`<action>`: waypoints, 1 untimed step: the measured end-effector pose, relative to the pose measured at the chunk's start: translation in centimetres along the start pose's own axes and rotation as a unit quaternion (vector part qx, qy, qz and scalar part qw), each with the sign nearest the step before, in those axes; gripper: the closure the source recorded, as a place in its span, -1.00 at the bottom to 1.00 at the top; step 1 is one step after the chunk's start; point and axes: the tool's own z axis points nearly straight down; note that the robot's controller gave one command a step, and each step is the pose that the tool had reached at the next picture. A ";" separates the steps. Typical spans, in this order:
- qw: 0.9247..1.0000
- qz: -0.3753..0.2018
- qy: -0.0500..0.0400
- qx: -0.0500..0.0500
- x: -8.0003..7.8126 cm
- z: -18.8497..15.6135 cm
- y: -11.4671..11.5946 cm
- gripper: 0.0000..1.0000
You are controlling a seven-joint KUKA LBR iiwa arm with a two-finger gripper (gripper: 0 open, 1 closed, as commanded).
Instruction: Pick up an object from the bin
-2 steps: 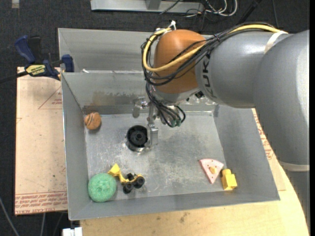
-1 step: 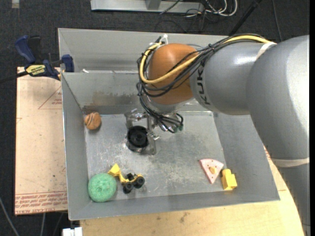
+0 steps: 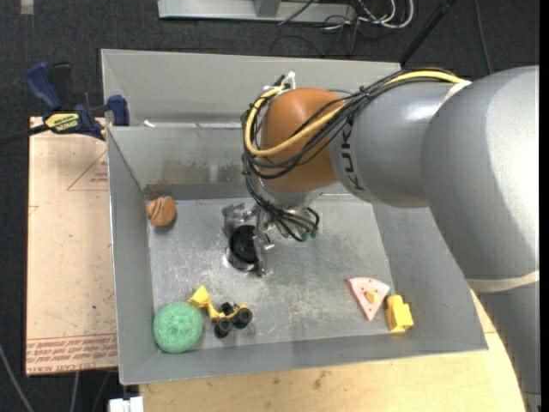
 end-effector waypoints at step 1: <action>1.000 0.000 0.000 0.000 0.0 0.0 0.0 1.00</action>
Offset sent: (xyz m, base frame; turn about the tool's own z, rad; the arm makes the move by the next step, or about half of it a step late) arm 0.0000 -0.0001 0.1116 0.0000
